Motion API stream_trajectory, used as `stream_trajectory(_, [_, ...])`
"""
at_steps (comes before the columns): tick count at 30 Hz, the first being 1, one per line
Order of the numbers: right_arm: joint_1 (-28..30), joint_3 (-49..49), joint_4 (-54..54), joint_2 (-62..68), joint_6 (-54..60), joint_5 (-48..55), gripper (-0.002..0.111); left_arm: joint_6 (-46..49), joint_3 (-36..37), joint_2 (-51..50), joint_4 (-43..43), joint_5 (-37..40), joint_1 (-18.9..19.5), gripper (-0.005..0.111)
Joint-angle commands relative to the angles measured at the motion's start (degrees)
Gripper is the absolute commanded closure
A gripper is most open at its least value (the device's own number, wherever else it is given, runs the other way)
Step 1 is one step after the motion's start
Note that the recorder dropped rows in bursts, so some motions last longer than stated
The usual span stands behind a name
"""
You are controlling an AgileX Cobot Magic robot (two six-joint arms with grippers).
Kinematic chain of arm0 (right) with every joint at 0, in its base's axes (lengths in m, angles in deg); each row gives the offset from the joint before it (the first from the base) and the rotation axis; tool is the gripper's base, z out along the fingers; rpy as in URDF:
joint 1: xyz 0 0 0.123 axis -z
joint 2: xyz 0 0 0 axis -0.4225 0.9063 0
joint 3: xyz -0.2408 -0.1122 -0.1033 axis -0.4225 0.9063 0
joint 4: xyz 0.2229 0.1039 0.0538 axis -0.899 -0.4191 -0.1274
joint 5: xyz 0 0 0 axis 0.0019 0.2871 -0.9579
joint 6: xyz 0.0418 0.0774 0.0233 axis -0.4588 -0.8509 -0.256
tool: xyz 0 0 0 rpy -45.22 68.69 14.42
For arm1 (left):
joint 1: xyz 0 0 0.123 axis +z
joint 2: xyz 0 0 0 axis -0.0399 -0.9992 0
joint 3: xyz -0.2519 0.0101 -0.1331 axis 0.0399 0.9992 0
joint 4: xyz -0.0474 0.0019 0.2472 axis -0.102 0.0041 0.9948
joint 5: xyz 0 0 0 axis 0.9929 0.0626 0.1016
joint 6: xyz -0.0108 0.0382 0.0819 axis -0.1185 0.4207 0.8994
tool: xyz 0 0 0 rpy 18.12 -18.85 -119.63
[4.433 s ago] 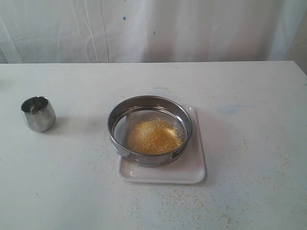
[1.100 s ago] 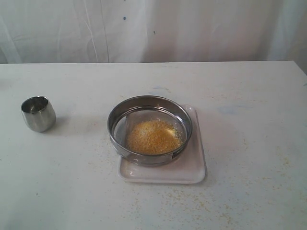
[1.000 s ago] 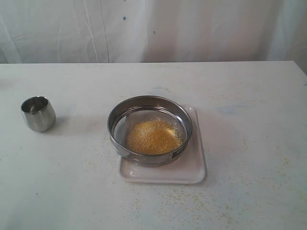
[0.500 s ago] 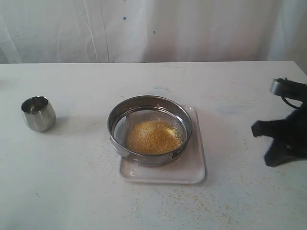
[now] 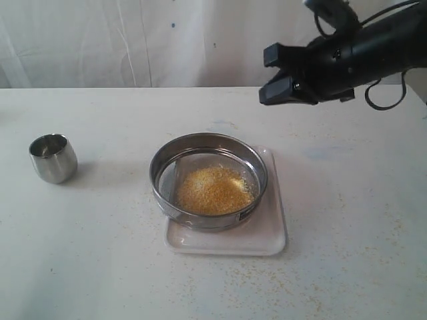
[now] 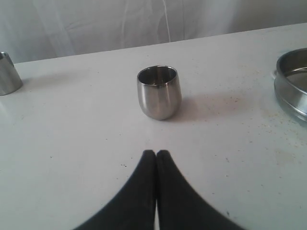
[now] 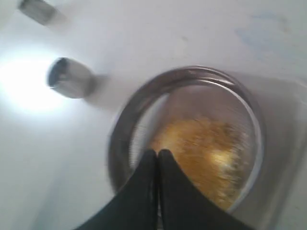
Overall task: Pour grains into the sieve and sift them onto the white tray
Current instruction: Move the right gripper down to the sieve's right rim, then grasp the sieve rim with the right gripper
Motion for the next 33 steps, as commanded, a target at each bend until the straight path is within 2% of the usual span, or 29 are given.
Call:
stream_trajectory(1, [-0.4, -7.6, 29.3, 7.4, -27.8, 3.4, 0.108, 0.0, 0.2, 0.3, -0.6, -1.0, 0.0, 0.107])
stream_trajectory(3, [-0.8, -10.4, 34.4, 9.6, -31.8, 9.0, 0.108, 0.0, 0.2, 0.3, -0.6, -1.0, 0.0, 0.107])
stream_trajectory(5, [-1.6, -11.9, 33.9, 10.8, -29.6, 12.4, 0.108, 0.0, 0.2, 0.3, -0.6, -1.0, 0.0, 0.107])
stream_trajectory(11, [-6.0, -14.1, 32.2, 11.1, -21.7, 6.9, 0.107, 0.0, 0.2, 0.3, -0.6, -1.0, 0.0, 0.107])
stream_trajectory(13, [-7.0, -14.1, 29.4, 11.6, -16.7, 3.9, 0.095, 0.0, 0.2, 0.3, -0.6, -1.0, 0.0, 0.107])
stream_trajectory(14, [-7.0, -14.1, 28.6, 12.7, -16.0, 3.8, 0.079, 0.0, 0.2, 0.3, -0.6, -1.0, 0.0, 0.107])
stream_trajectory(15, [-7.0, -14.1, 28.8, 13.3, -16.0, 4.0, 0.072, 0.0, 0.2, 0.3, -0.6, -1.0, 0.0, 0.107])
stream_trajectory(16, [-7.0, -14.1, 29.0, 15.0, -16.2, 4.2, 0.054, 0.0, 0.2, 0.3, -0.6, -1.0, 0.0, 0.107])
stream_trajectory(17, [-7.0, -14.1, 28.9, 15.8, -17.1, 3.6, 0.049, 0.0, 0.2, 0.3, -0.6, -1.0, 0.0, 0.107])
stream_trajectory(28, [-7.4, -14.1, 28.8, 26.9, -22.6, -1.1, 0.054, 0.0, 0.2, 0.3, -0.6, -1.0, 0.0, 0.107])
stream_trajectory(33, [-7.4, -14.1, 29.0, 27.1, -22.4, -1.1, 0.077, 0.0, 0.2, 0.3, -0.6, -1.0, 0.0, 0.107])
